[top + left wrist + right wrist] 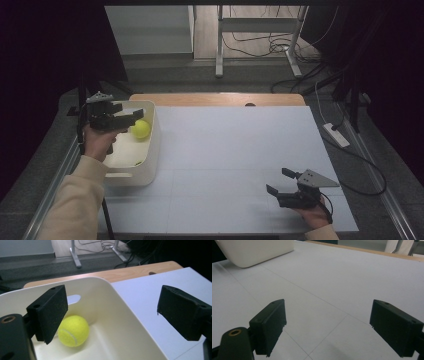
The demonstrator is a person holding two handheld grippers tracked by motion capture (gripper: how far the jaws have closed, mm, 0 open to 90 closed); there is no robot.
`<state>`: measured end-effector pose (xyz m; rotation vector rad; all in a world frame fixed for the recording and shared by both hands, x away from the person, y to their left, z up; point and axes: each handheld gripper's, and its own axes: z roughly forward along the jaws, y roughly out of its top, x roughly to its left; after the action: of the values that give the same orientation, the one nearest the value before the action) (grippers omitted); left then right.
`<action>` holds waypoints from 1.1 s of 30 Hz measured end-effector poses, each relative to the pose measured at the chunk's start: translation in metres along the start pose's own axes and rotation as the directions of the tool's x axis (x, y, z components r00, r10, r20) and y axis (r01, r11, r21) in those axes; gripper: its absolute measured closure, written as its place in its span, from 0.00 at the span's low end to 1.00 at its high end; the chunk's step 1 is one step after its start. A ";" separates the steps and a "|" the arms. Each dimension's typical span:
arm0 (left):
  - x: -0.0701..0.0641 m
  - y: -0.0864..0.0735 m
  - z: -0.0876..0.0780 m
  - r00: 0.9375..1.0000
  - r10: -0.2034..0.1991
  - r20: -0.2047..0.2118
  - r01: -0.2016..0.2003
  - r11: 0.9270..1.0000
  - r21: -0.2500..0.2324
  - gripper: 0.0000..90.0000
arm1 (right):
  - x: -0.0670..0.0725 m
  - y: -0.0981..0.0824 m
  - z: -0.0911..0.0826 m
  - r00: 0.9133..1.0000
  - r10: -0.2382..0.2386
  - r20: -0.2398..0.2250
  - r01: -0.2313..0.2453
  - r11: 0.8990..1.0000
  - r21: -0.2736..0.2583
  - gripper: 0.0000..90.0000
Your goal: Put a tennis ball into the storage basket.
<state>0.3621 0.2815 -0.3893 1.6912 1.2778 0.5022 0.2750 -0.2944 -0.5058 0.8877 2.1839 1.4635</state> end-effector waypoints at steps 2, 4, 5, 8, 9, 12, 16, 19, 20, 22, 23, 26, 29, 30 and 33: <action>-0.003 -0.001 0.000 1.000 0.007 0.007 -0.007 1.000 -0.007 0.12 | 0.000 0.000 0.000 1.000 -0.001 -0.002 0.001 1.000 -0.001 0.15; -0.006 -0.002 -0.001 1.000 0.012 0.018 -0.012 1.000 -0.015 0.12 | 0.001 0.000 0.000 1.000 -0.003 -0.002 0.003 1.000 0.001 0.15; -0.006 -0.002 -0.001 1.000 0.012 0.018 -0.012 1.000 -0.015 0.12 | 0.001 0.000 0.000 1.000 -0.003 -0.002 0.003 1.000 -0.001 0.15; -0.010 -0.003 -0.003 0.999 0.021 0.033 -0.020 0.999 -0.025 0.12 | 0.001 0.000 -0.001 1.000 -0.005 -0.002 0.005 1.000 0.000 0.15; -0.012 -0.003 -0.004 0.999 0.026 0.037 -0.025 0.999 -0.029 0.12 | 0.001 0.000 -0.001 1.000 -0.006 -0.002 0.006 1.000 0.001 0.15; -0.017 -0.005 -0.007 0.998 0.039 0.057 -0.036 0.998 -0.041 0.13 | 0.002 0.000 -0.002 1.000 -0.010 0.000 0.010 1.000 0.003 0.15; -0.025 -0.009 -0.009 0.994 0.051 0.095 -0.047 0.998 -0.048 0.14 | 0.001 -0.001 -0.002 1.000 -0.004 0.006 0.004 1.000 0.003 0.15; -0.029 -0.011 -0.009 0.992 0.059 0.114 -0.054 0.997 -0.053 0.14 | 0.001 -0.002 -0.002 1.000 -0.004 0.005 0.004 1.000 0.005 0.15; -0.031 -0.012 -0.009 0.990 0.061 0.127 -0.055 0.997 -0.056 0.14 | 0.002 -0.002 -0.002 1.000 -0.004 0.005 0.004 1.000 0.006 0.15; -0.036 -0.014 -0.009 0.984 0.075 0.160 -0.067 0.996 -0.058 0.15 | 0.002 -0.002 -0.002 1.000 -0.007 0.006 0.007 1.000 0.008 0.15; -0.042 -0.016 -0.009 0.981 0.090 0.174 -0.081 0.995 -0.057 0.15 | 0.002 -0.002 -0.002 1.000 -0.008 0.006 0.008 1.000 0.009 0.15; -0.052 -0.020 -0.009 0.973 0.110 0.201 -0.100 0.993 -0.058 0.15 | 0.002 -0.002 -0.002 1.000 -0.003 0.007 0.003 1.000 0.009 0.15; -0.057 -0.022 -0.009 0.969 0.119 0.217 -0.108 0.992 -0.059 0.15 | 0.002 -0.002 -0.002 1.000 -0.007 0.010 0.006 1.000 0.010 0.15; -0.060 -0.023 -0.009 0.967 0.123 0.224 -0.112 0.992 -0.061 0.15 | 0.002 -0.002 -0.002 1.000 -0.008 0.009 0.008 1.000 0.010 0.15; -0.067 -0.027 -0.010 0.959 0.135 0.250 -0.122 0.990 -0.068 0.15 | 0.003 -0.001 -0.002 1.000 -0.009 0.007 0.009 1.000 0.013 0.15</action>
<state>0.3152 0.2254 -0.3935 1.7396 0.9674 0.3766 0.2716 -0.2942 -0.5064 0.8843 2.1916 1.4419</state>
